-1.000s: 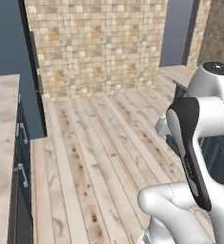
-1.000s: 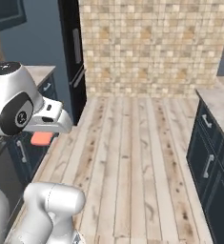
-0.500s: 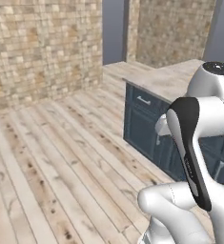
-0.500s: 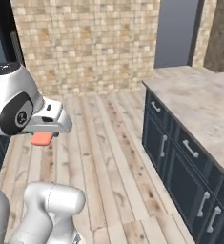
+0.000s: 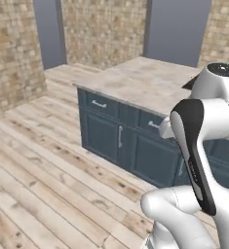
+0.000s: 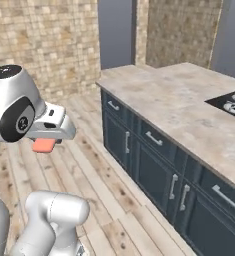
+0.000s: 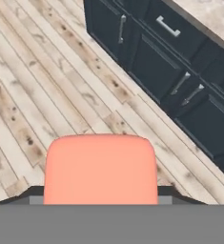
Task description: Pick up the bar soap and bar soap from the sink, and place them back in the cabinet, and close the cabinet door.
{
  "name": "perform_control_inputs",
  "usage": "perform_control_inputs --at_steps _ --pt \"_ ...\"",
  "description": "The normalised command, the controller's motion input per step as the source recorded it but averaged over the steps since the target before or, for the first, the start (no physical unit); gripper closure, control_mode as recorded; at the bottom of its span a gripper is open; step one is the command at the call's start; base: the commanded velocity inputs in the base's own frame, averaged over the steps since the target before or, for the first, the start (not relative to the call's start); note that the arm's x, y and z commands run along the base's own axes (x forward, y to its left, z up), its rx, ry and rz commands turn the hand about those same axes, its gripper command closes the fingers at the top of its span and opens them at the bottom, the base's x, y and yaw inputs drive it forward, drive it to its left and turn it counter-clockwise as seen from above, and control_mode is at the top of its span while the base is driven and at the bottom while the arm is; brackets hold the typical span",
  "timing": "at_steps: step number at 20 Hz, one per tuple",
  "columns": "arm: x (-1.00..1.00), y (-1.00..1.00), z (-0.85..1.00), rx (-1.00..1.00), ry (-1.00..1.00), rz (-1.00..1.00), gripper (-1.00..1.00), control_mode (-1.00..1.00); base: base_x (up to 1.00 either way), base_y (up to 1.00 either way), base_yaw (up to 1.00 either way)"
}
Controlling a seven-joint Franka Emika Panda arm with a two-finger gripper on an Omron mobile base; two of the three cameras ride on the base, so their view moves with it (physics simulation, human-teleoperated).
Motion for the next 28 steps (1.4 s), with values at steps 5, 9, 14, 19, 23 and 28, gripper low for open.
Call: perform_control_inputs --at_steps 5,9,14,19,23,28 --pt "0.00 0.00 0.00 0.00 0.00 0.00 1.00 1.00 0.00 -0.17 -0.52" --pt "0.00 0.00 0.00 0.00 0.00 0.00 1.00 1.00 0.00 -0.22 -0.52" --pt "0.00 0.00 0.00 0.00 0.00 0.00 1.00 1.00 0.00 -0.24 -0.51" --pt "0.00 0.00 0.00 0.00 0.00 0.00 1.00 1.00 0.00 -0.23 -0.51" --pt "0.00 0.00 0.00 0.00 0.00 0.00 1.00 1.00 0.00 -0.23 -0.51" --pt "0.00 0.00 0.00 0.00 0.00 0.00 1.00 1.00 0.00 -0.23 -0.51"
